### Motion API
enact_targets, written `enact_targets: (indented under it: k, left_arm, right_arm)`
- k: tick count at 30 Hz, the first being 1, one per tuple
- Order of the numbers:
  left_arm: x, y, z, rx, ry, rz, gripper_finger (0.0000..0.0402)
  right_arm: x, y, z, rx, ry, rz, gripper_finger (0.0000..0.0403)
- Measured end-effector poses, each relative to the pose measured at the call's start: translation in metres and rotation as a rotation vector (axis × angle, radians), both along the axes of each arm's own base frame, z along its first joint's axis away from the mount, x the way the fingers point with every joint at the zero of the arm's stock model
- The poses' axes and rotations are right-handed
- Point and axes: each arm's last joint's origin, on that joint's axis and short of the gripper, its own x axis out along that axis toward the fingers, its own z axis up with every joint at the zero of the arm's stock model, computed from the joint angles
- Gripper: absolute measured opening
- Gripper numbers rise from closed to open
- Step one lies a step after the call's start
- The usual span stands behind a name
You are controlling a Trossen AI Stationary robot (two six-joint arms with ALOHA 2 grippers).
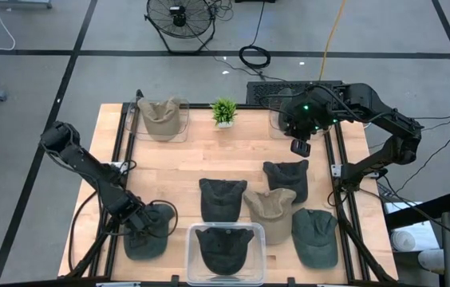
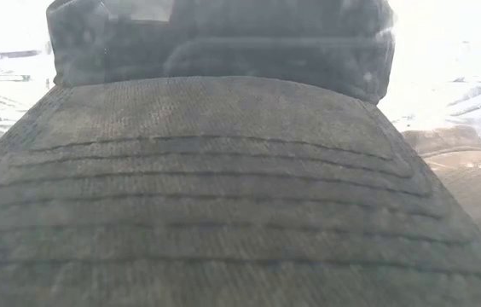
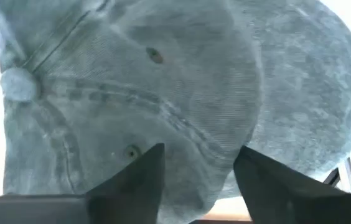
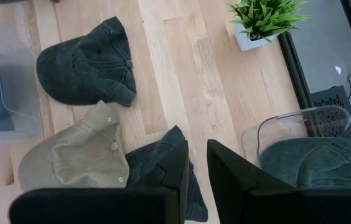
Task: Pick & Place hat
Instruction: Put the left dark gray cap into the right transparent bin
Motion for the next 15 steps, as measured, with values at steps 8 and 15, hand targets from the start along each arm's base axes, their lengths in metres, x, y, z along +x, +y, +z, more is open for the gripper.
enact_targets:
  k: [8, 15]
  left_arm:
    - [0.003, 0.003, 0.001, -0.032, 0.010, -0.048, 0.0058]
    - [0.017, 0.009, 0.027, -0.095, 0.016, -0.053, 0.0015]
  right_arm:
    - [0.000, 0.000, 0.000, 0.000, 0.000, 0.001, 0.0050]
    - [0.000, 0.000, 0.000, -0.014, 0.004, 0.019, 0.0050]
